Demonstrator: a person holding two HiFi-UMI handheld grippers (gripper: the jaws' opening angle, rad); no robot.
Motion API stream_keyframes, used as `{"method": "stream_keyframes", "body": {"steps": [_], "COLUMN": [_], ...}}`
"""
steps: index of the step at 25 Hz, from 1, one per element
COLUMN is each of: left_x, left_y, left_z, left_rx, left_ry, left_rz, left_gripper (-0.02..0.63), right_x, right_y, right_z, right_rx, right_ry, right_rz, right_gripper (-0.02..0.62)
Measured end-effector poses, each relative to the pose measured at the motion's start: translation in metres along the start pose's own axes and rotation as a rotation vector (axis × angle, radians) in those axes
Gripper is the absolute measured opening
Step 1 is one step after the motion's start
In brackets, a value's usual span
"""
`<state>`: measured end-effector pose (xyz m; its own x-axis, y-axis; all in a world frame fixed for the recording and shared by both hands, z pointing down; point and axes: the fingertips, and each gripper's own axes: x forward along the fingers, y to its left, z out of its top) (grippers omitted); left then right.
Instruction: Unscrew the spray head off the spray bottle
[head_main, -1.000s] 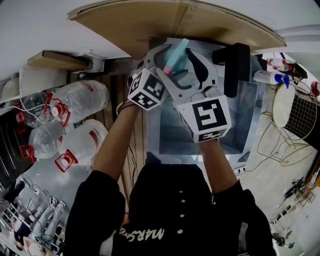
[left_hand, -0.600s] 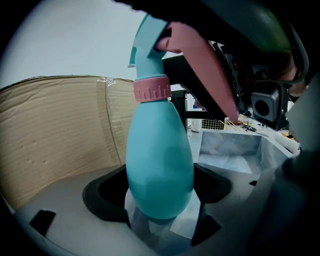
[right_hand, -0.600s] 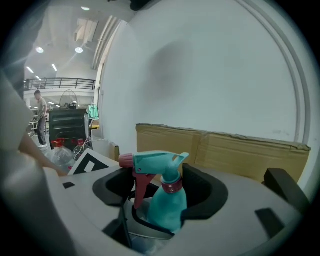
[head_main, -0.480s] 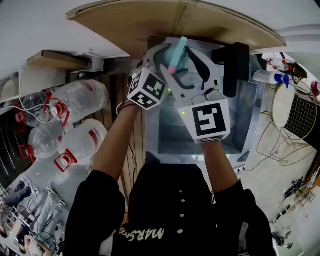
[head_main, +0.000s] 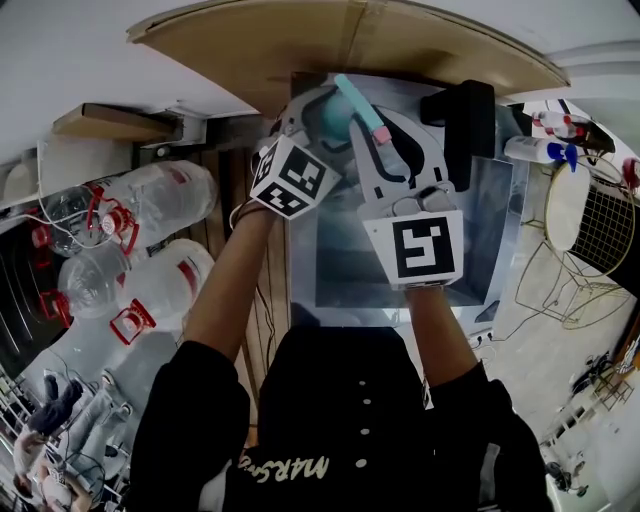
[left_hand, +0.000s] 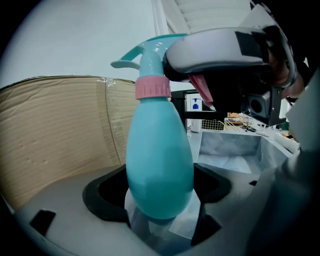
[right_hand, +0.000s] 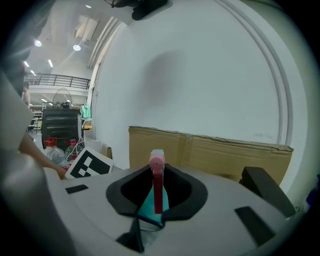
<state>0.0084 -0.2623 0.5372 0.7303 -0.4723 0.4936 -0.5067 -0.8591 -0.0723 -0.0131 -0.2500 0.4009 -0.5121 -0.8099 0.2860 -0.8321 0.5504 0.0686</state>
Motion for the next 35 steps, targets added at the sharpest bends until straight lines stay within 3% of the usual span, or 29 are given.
{"method": "stream_keyframes", "body": {"steps": [8,27,35], "left_x": [-0.0007,-0.0013,-0.0019], "left_y": [-0.0012,-0.0038,-0.0032], "left_z": [-0.0010,-0.0009,-0.0013], "left_rx": [-0.001,0.003,0.002], "left_ry": [0.004,0.005,0.005], "left_rz": [-0.009,-0.007,-0.007], "left_gripper": [0.408,0.408,0.408], "right_x": [0.0070,0.0017,0.0042], "right_y": [0.0033,0.0001,0.0024], "right_z": [0.0019,0.0022,-0.0031], "right_rx": [-0.022,0.005,0.018], "right_ry": [-0.024,-0.055,-0.037], "right_rz": [0.057,0.083,0.112], "right_gripper": [0.092,0.072,0.125]}}
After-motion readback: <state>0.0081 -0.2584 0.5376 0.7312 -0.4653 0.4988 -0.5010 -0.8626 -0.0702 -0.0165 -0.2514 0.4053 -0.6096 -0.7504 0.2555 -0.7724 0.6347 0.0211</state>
